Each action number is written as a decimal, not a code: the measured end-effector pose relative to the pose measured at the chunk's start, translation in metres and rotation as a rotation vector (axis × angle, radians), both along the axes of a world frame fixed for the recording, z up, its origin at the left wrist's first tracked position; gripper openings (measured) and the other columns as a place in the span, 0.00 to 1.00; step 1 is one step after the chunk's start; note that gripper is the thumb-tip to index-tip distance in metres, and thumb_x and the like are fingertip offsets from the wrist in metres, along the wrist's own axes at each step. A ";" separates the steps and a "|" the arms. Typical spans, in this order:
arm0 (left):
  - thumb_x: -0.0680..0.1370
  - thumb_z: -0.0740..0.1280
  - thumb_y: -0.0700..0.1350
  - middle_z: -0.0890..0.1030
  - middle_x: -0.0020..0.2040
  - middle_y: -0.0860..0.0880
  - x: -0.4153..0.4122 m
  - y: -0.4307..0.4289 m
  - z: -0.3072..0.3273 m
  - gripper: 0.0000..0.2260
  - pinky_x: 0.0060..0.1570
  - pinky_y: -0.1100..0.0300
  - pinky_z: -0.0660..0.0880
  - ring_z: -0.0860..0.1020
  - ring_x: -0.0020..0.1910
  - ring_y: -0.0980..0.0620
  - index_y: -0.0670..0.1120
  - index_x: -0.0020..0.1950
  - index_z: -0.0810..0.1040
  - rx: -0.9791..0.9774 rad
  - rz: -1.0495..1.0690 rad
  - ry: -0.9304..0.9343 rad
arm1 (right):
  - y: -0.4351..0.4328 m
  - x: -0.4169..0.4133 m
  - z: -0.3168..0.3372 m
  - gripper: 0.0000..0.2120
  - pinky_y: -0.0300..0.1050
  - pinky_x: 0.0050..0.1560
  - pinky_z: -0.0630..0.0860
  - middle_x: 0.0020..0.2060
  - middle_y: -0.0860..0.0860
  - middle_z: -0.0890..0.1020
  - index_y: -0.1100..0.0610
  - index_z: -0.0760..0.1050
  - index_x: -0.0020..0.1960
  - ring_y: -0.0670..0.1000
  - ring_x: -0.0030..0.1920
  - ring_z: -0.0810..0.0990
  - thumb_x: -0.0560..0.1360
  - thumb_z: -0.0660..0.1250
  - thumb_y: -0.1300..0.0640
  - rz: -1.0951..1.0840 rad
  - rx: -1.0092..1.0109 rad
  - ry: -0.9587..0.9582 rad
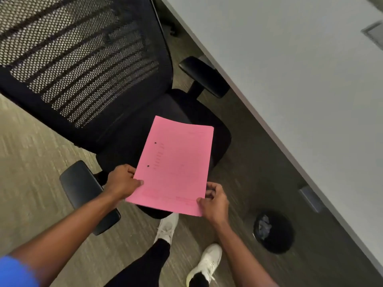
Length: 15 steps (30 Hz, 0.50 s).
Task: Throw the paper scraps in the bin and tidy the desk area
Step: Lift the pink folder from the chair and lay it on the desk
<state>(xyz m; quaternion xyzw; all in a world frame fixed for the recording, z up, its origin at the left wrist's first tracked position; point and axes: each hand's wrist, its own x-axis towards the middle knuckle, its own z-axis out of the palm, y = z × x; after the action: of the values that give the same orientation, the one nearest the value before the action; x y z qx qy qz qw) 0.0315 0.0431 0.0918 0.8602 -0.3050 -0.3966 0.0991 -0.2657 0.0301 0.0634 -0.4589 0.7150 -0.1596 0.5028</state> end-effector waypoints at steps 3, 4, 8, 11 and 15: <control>0.73 0.81 0.42 0.86 0.53 0.47 -0.020 0.020 0.022 0.17 0.55 0.46 0.83 0.84 0.51 0.45 0.45 0.59 0.81 0.000 -0.017 0.020 | 0.019 -0.023 0.019 0.23 0.36 0.35 0.78 0.43 0.50 0.85 0.53 0.76 0.62 0.43 0.35 0.82 0.71 0.74 0.69 0.004 -0.009 -0.028; 0.73 0.81 0.41 0.86 0.53 0.47 -0.027 0.026 0.030 0.17 0.53 0.48 0.83 0.84 0.50 0.47 0.44 0.60 0.81 -0.007 -0.026 0.027 | 0.025 -0.031 0.025 0.23 0.37 0.35 0.78 0.43 0.50 0.85 0.53 0.76 0.62 0.42 0.35 0.82 0.71 0.74 0.69 0.001 -0.011 -0.032; 0.75 0.79 0.39 0.85 0.52 0.49 -0.060 0.046 0.060 0.16 0.48 0.51 0.81 0.83 0.48 0.49 0.44 0.60 0.80 -0.050 -0.019 0.056 | 0.045 -0.067 0.054 0.23 0.39 0.37 0.82 0.45 0.49 0.86 0.49 0.75 0.60 0.42 0.38 0.84 0.72 0.75 0.68 -0.006 -0.050 -0.051; 0.75 0.79 0.40 0.84 0.50 0.50 -0.087 0.057 0.081 0.15 0.53 0.47 0.84 0.84 0.50 0.47 0.47 0.58 0.79 -0.077 -0.020 0.045 | 0.058 -0.094 0.078 0.23 0.45 0.43 0.85 0.47 0.49 0.86 0.50 0.75 0.62 0.47 0.44 0.85 0.73 0.76 0.66 -0.020 -0.072 -0.077; 0.75 0.79 0.40 0.84 0.51 0.50 -0.126 0.062 0.107 0.16 0.56 0.45 0.84 0.84 0.51 0.46 0.51 0.55 0.77 -0.148 -0.024 0.046 | 0.073 -0.134 0.114 0.23 0.42 0.46 0.84 0.51 0.47 0.85 0.50 0.74 0.64 0.48 0.50 0.85 0.74 0.77 0.65 -0.047 -0.128 -0.114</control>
<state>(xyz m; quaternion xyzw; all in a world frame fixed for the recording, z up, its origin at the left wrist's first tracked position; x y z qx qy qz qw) -0.0942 0.1054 0.1989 0.8374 -0.3412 -0.3939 0.1648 -0.3996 0.1028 0.1771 -0.4631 0.6841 -0.2426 0.5087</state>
